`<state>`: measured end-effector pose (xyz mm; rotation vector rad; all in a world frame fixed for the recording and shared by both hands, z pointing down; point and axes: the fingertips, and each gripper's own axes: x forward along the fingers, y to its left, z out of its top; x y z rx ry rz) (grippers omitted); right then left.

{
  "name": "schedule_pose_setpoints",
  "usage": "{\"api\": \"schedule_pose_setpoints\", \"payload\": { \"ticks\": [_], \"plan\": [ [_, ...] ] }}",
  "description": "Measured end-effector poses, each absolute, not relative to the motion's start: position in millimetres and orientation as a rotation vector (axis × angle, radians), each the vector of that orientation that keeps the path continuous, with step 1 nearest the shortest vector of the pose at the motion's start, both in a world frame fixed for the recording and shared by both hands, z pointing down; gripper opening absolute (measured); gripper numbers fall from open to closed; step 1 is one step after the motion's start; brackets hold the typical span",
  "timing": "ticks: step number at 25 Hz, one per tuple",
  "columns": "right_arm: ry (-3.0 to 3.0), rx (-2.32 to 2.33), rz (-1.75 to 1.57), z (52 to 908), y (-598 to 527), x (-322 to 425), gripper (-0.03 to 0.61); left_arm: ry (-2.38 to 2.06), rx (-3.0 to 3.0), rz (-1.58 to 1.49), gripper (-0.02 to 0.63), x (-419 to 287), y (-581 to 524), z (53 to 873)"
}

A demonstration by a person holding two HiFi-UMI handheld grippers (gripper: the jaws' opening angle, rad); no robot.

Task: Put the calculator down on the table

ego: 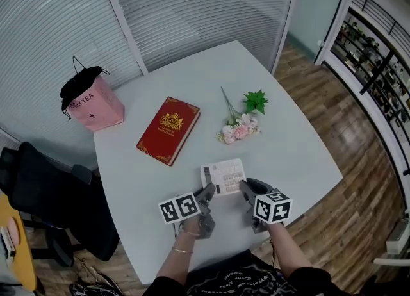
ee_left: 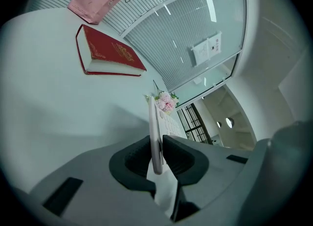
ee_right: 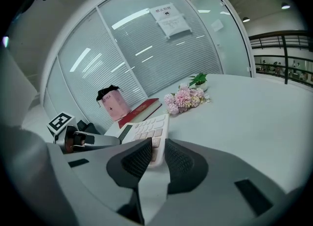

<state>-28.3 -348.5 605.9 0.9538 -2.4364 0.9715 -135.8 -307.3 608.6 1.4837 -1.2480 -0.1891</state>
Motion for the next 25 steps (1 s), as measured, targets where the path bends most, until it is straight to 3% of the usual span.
{"api": "schedule_pose_setpoints", "payload": {
  "ticks": [25],
  "plan": [
    [-2.258,0.954,1.023,672,-422,-32,0.091,-1.323,1.413,0.004,0.084,-142,-386,661]
  ]
}}
